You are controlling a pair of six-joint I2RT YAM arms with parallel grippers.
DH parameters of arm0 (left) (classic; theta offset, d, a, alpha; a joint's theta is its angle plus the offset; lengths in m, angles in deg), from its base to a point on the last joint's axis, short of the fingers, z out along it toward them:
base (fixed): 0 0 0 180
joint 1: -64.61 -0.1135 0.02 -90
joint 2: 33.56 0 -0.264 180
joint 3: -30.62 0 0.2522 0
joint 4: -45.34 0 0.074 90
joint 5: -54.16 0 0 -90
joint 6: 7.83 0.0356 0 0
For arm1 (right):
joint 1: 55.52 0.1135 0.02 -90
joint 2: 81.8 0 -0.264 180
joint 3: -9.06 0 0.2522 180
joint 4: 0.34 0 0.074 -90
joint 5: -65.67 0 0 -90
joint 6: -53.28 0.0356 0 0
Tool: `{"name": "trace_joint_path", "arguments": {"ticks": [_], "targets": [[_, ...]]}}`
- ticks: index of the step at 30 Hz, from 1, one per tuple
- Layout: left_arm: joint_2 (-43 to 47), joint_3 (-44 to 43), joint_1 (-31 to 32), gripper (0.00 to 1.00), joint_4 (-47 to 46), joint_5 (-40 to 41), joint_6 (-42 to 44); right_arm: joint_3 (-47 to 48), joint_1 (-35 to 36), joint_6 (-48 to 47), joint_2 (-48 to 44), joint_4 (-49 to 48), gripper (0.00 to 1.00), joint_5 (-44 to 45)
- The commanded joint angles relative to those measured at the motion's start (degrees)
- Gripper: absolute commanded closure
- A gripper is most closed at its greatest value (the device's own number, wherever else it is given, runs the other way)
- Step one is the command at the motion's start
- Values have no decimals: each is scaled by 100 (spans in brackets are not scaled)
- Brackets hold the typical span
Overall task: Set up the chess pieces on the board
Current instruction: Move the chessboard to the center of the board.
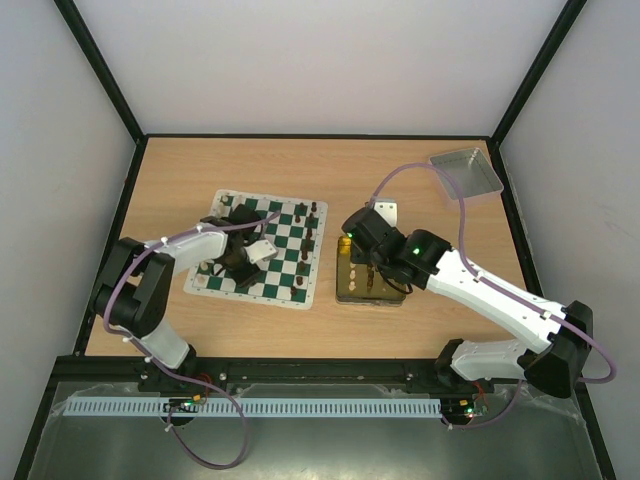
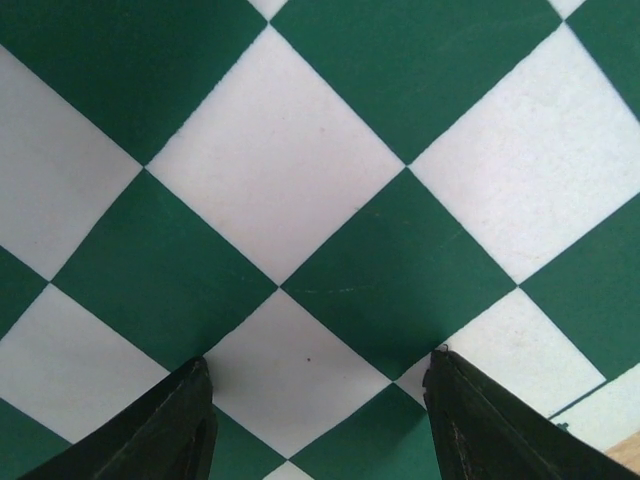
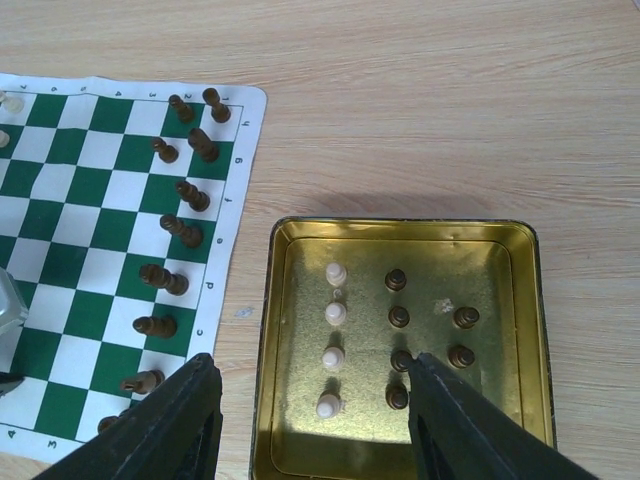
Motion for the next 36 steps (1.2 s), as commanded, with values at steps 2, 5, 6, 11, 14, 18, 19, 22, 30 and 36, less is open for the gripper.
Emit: {"name": "trace_joint_path", "arguments": {"ticks": [2, 5, 6, 11, 14, 18, 19, 22, 30, 36], "targets": [[-185, 472, 343, 41, 790, -210, -189, 177, -35, -58, -143, 246, 51, 162], [-116, 443, 446, 40, 840, -164, -227, 192, -28, -67, -178, 272, 51, 156], [-109, 417, 478, 40, 880, -184, -232, 197, -32, -74, -183, 286, 51, 156], [-179, 288, 685, 38, 935, -177, -326, 177, -38, -84, -205, 277, 51, 172], [-279, 178, 789, 38, 930, -211, -375, 182, -41, -85, -197, 258, 51, 156], [-408, 51, 925, 38, 910, -262, -452, 200, -42, -94, -194, 274, 51, 160], [-438, 18, 957, 38, 898, -277, -468, 198, -36, -94, -196, 280, 51, 166], [-515, -58, 1040, 37, 906, -354, -507, 164, -37, -85, -222, 276, 51, 170], [-697, -356, 1121, 36, 824, -467, -632, 127, -39, -76, -249, 252, 51, 172], [-925, -555, 1128, 34, 666, -526, -734, 97, -37, -63, -280, 255, 51, 174]]}}
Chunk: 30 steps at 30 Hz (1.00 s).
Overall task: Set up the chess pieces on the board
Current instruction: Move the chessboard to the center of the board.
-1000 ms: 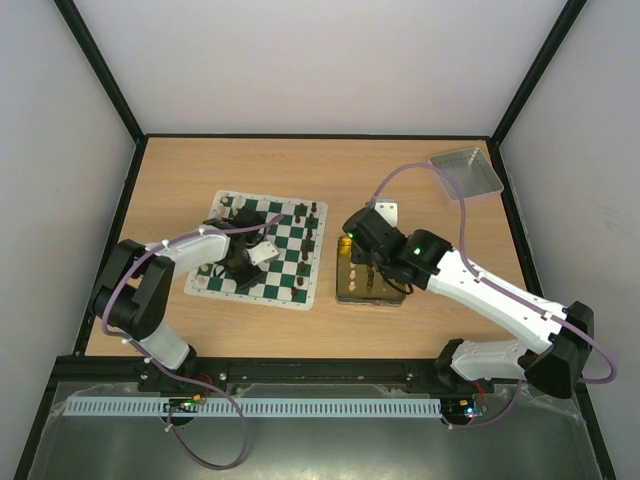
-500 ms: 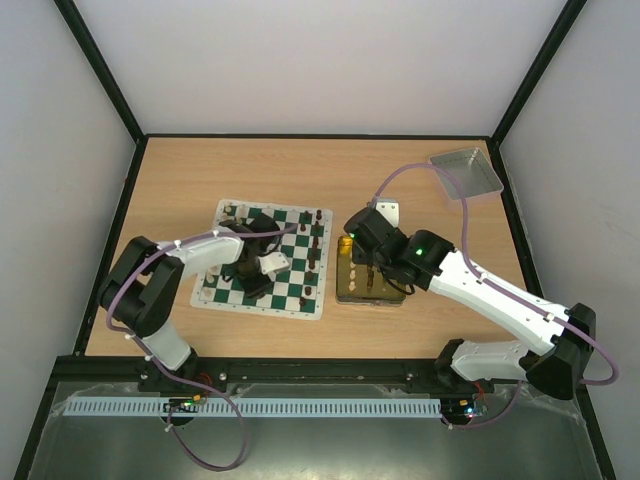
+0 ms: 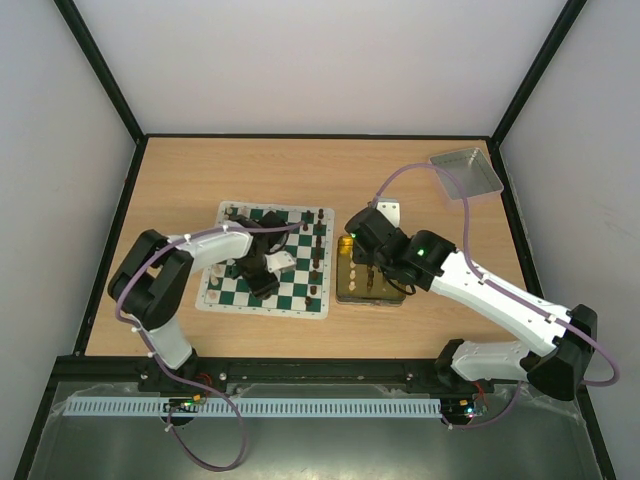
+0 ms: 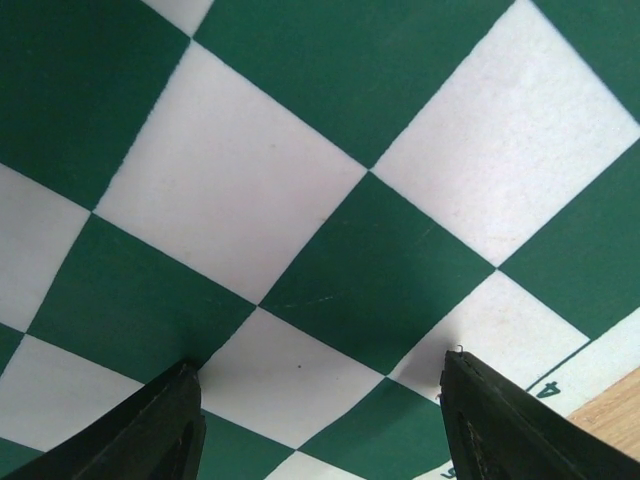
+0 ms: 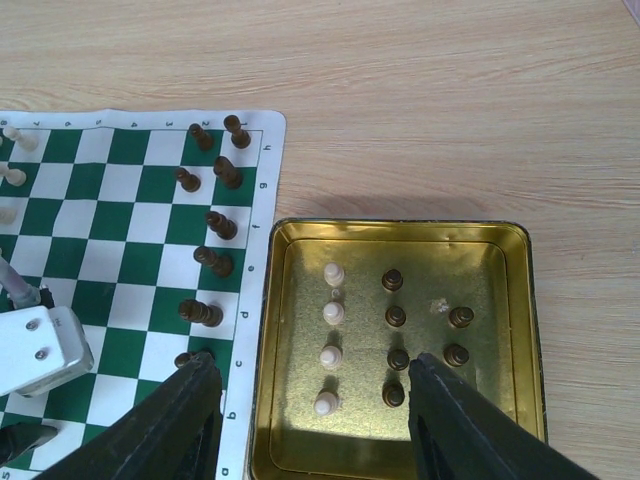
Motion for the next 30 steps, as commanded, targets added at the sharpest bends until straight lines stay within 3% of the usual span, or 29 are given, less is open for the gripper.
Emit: {"name": "trace_joint_path", "arguments": {"ticks": [1, 9, 17, 25, 30], "targets": [[-475, 32, 87, 34, -193, -532, -92, 97, -37, -44, -159, 182, 51, 171], [-456, -57, 77, 34, -204, -308, -40, 54, -41, -34, -203, 245, 51, 246], [206, -175, -164, 33, 112, 185, 251, 86, -64, -16, -213, 272, 51, 280], [1047, -895, -1054, 38, 789, 141, 684, 134, -69, 9, -180, 272, 51, 264], [1332, -1425, -1969, 36, 994, 49, 1065, 146, -74, -16, -141, 217, 51, 254]]}}
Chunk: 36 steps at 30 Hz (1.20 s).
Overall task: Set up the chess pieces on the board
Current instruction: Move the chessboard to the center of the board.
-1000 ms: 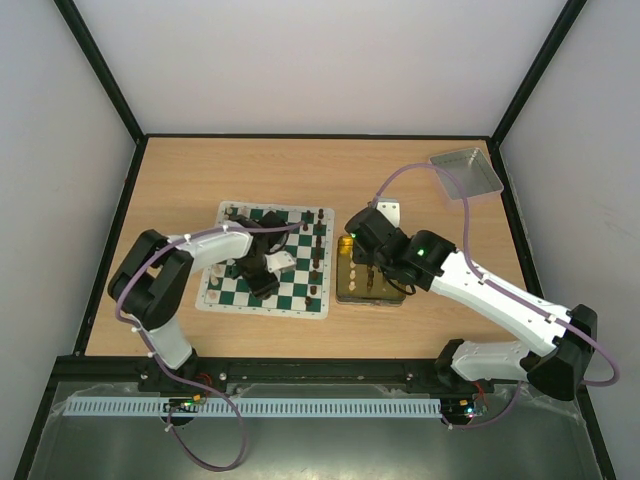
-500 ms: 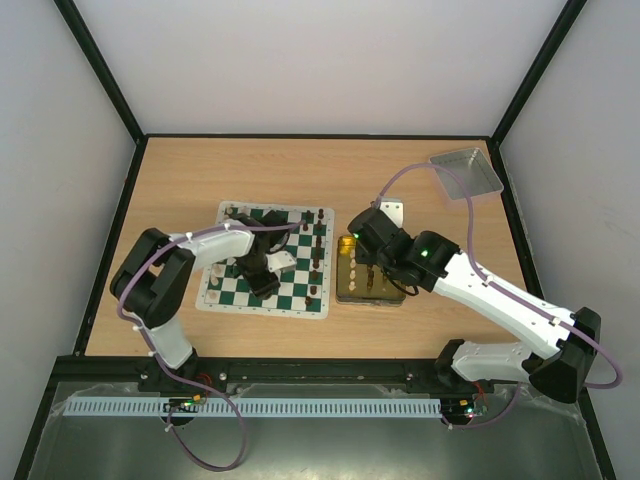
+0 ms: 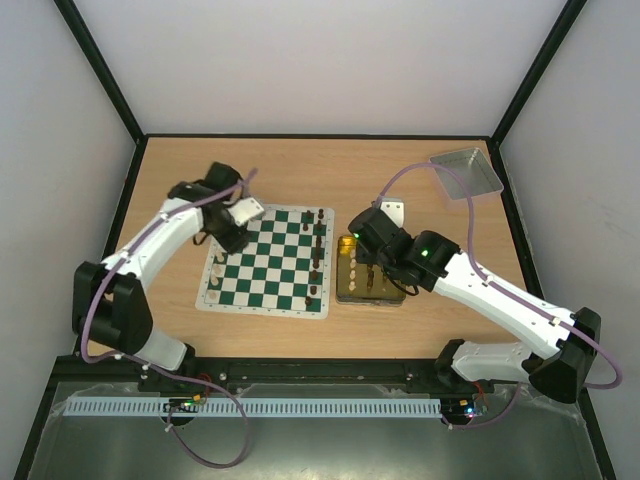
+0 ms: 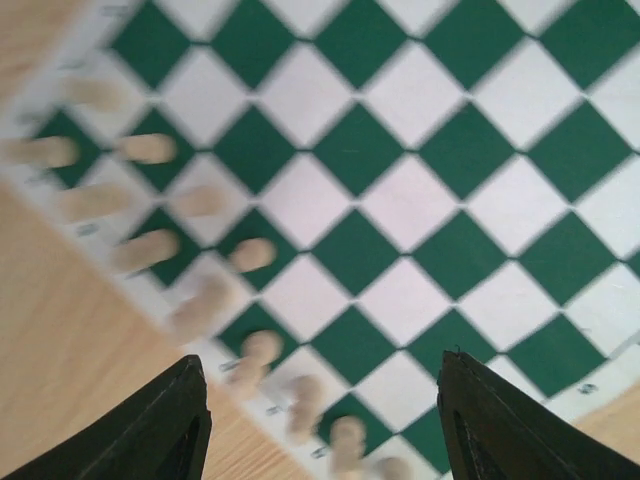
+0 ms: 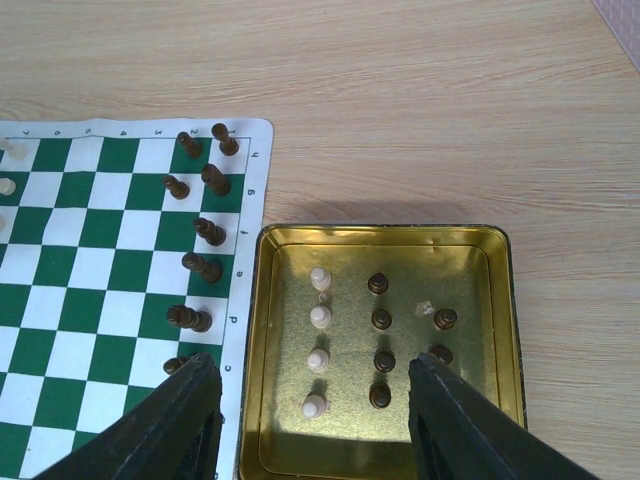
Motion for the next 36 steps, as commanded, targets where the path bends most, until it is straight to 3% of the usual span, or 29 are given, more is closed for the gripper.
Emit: {"name": "trace_joint_path", "arguments": {"ticks": [1, 7, 14, 23, 36], "targets": [[162, -474, -748, 37, 451, -55, 472, 154, -44, -33, -15, 107, 51, 154], [-134, -816, -1837, 44, 722, -240, 904, 266, -48, -56, 63, 138, 51, 130], [77, -137, -2773, 49, 975, -204, 1854, 225, -80, -110, -44, 190, 51, 188], [686, 1531, -3036, 51, 322, 33, 2373, 31, -92, -104, -130, 53, 51, 84], [771, 2340, -3070, 40, -305, -242, 2167, -162, -96, -79, -297, -25, 51, 122]]}}
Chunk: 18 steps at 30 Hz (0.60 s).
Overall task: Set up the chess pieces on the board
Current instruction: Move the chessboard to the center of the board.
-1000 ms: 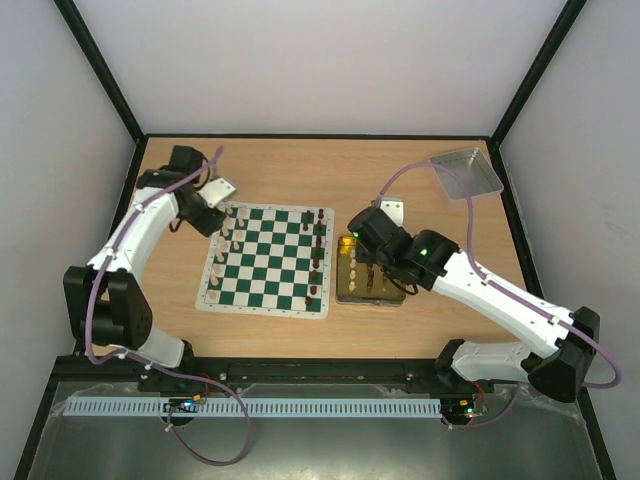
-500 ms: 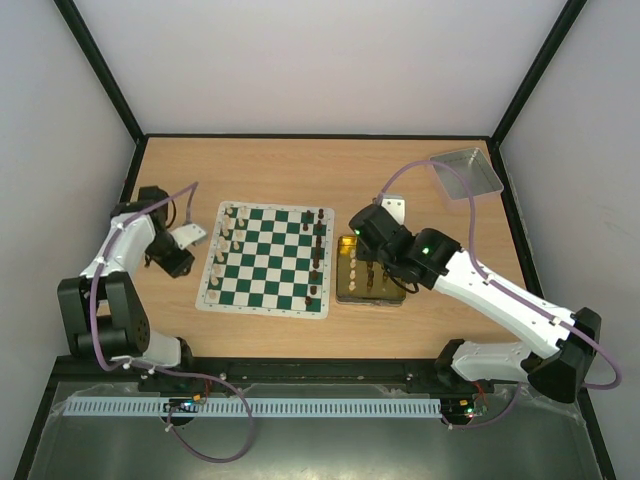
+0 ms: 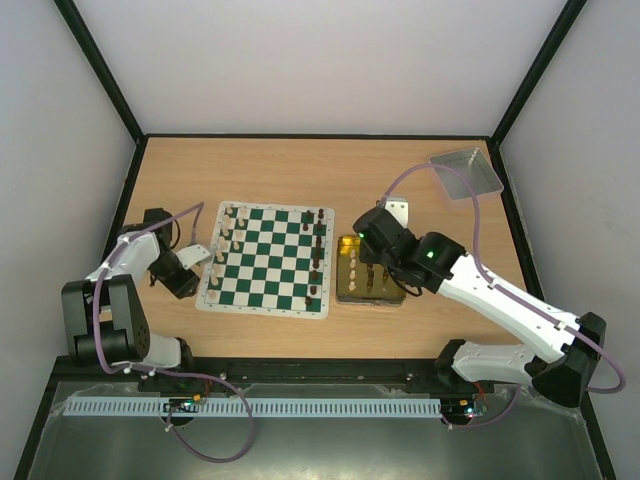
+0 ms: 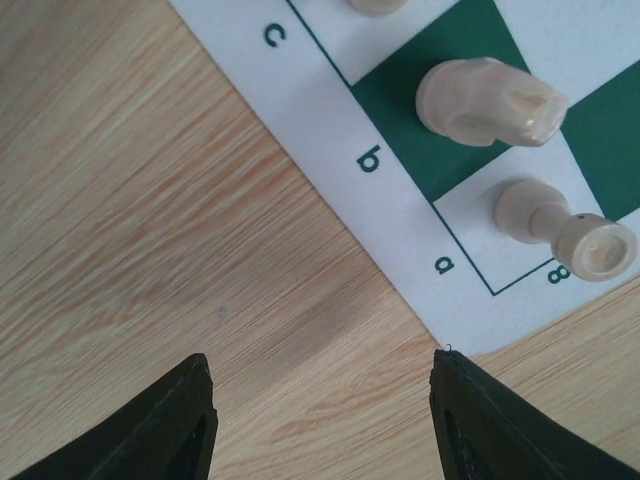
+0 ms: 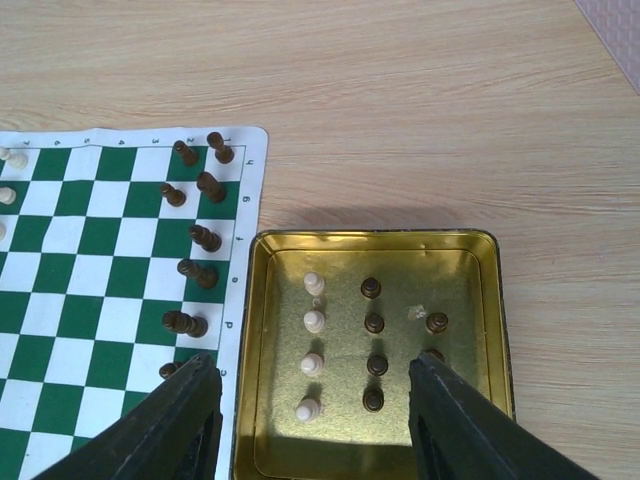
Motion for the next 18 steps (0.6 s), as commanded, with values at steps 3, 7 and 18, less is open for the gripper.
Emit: {"name": "trace_joint_path", "arguments": {"ticks": [3, 7, 18], "targets": [[164, 365, -32, 39, -380, -204, -114, -178, -24, -33, -183, -30, 51, 111], [136, 384, -29, 39, -470, -261, -194, -187, -29, -50, -221, -5, 51, 134], [90, 507, 30, 37, -684, -336, -395, -267, -47, -59, -340, -7, 51, 175]]}}
